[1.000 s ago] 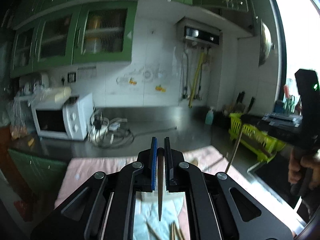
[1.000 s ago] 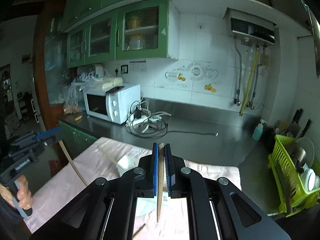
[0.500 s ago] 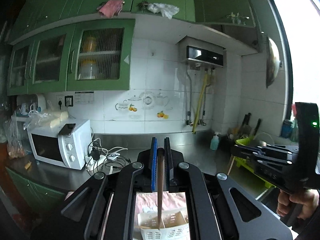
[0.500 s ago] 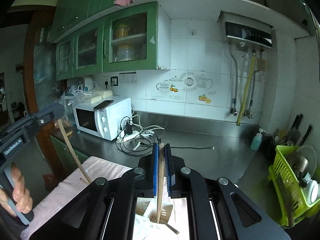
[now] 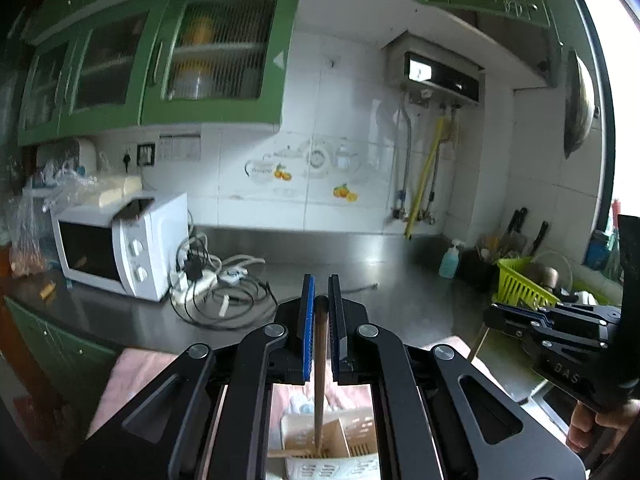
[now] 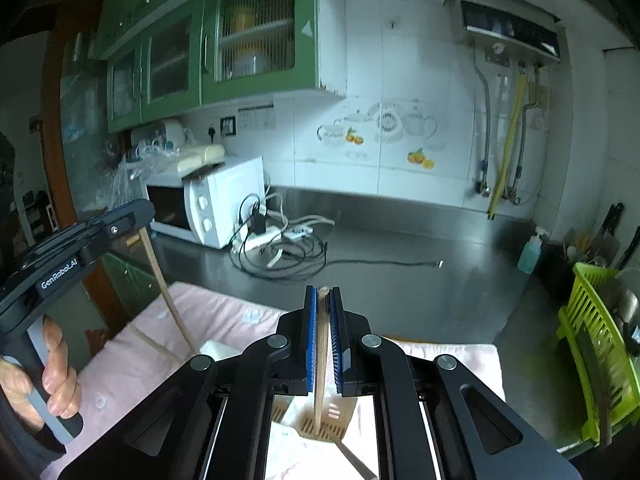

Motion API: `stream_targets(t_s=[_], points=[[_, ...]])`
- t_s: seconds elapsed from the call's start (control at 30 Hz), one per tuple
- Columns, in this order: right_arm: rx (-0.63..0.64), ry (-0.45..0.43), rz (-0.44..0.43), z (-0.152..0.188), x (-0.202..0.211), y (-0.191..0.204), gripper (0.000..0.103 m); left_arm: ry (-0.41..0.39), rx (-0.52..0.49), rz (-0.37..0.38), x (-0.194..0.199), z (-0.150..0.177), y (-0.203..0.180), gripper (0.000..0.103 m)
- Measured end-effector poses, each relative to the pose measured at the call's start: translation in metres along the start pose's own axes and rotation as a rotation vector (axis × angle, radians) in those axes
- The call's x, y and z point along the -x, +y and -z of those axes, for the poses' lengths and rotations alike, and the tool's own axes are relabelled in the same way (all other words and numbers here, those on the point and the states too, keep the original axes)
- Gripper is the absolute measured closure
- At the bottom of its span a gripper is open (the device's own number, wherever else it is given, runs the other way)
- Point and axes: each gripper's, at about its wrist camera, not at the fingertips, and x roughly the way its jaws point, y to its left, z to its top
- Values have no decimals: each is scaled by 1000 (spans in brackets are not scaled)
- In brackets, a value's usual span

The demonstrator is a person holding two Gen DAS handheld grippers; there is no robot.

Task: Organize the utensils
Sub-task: 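Lower the right tool's chopstick into the holder while the left lowers its own, then open both grippers and move them back down to the remaining chopsticks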

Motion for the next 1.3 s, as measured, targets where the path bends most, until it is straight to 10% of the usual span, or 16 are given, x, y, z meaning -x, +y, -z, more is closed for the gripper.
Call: stream_targets(t_s=[0.3,0.43,1.3], points=[[35,-41,44,7,32,5,64,61,11,8,8,10,2,92],[49,-57,56,20,67,12,55,49,17,23,37,12,2,68],[63,349,-71,302,128,128,50,348,132,-79,196,223,48,57]])
